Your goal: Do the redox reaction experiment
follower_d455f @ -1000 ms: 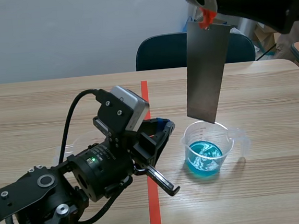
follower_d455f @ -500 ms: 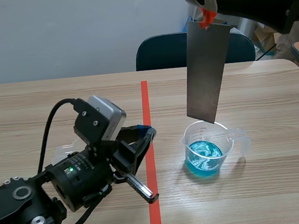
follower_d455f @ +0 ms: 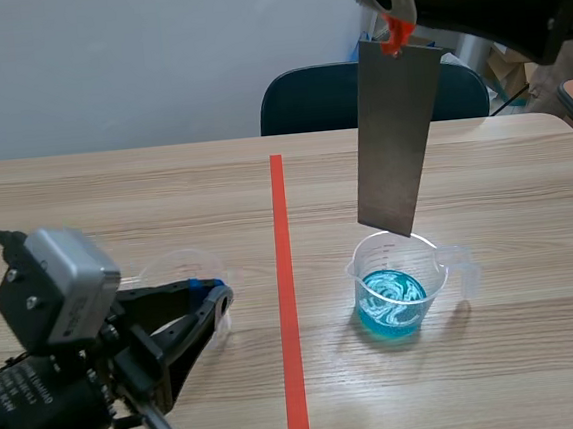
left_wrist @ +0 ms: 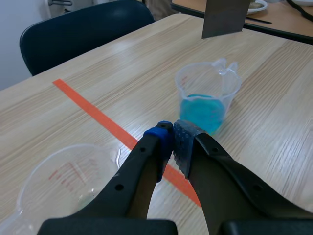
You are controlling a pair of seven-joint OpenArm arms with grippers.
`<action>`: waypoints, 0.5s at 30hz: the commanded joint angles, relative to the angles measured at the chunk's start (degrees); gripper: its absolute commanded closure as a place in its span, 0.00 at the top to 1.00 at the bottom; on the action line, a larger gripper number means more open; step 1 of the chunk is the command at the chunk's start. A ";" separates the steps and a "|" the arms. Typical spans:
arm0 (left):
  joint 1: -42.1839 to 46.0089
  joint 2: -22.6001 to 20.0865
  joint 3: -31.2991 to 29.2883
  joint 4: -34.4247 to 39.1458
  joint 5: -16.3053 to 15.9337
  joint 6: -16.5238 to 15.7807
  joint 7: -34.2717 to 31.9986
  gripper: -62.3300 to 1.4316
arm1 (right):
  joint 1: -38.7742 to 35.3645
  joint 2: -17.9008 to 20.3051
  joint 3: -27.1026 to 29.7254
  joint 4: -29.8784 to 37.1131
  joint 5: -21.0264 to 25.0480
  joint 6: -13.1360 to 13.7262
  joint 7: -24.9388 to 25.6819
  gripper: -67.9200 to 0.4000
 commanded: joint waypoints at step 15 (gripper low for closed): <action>20.44 -5.51 -11.56 2.67 -3.30 2.47 -14.93 0.87 | 0.63 0.26 0.59 0.74 0.66 0.35 0.46 0.01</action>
